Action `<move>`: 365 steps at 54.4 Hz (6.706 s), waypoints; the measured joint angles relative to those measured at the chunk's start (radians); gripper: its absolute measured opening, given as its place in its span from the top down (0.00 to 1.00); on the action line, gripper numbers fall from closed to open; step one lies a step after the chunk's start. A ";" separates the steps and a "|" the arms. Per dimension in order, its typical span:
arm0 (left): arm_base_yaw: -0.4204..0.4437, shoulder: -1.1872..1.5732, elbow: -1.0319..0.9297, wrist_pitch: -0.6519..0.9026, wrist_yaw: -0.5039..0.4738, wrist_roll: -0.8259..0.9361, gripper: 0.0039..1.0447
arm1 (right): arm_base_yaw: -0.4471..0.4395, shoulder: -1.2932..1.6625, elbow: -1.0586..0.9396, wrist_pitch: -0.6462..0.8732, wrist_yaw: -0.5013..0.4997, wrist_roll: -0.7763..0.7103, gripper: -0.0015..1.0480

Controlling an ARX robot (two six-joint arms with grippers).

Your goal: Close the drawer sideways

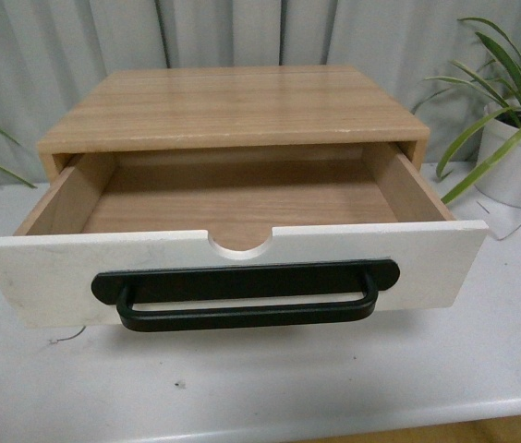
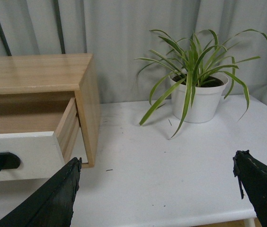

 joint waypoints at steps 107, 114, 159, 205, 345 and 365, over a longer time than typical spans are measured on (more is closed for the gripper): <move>-0.464 0.475 0.127 0.028 0.028 0.219 0.06 | 0.336 0.587 0.297 -0.220 -0.126 0.010 0.06; -0.456 0.615 0.162 0.085 0.069 0.303 0.06 | 0.377 0.687 0.341 -0.165 -0.165 -0.087 0.06; -0.338 1.244 0.411 0.283 0.147 0.614 0.06 | 0.349 1.485 0.678 0.058 -0.288 -0.388 0.06; -0.276 1.747 0.795 0.394 0.034 0.659 0.06 | 0.294 1.869 1.079 0.107 -0.228 -0.353 0.07; -0.001 0.000 0.000 0.000 0.000 -0.001 0.96 | 0.000 0.000 0.000 0.000 0.000 0.003 0.94; -0.001 0.000 0.000 0.000 0.000 -0.001 0.38 | 0.000 0.000 0.000 0.000 0.000 0.003 0.36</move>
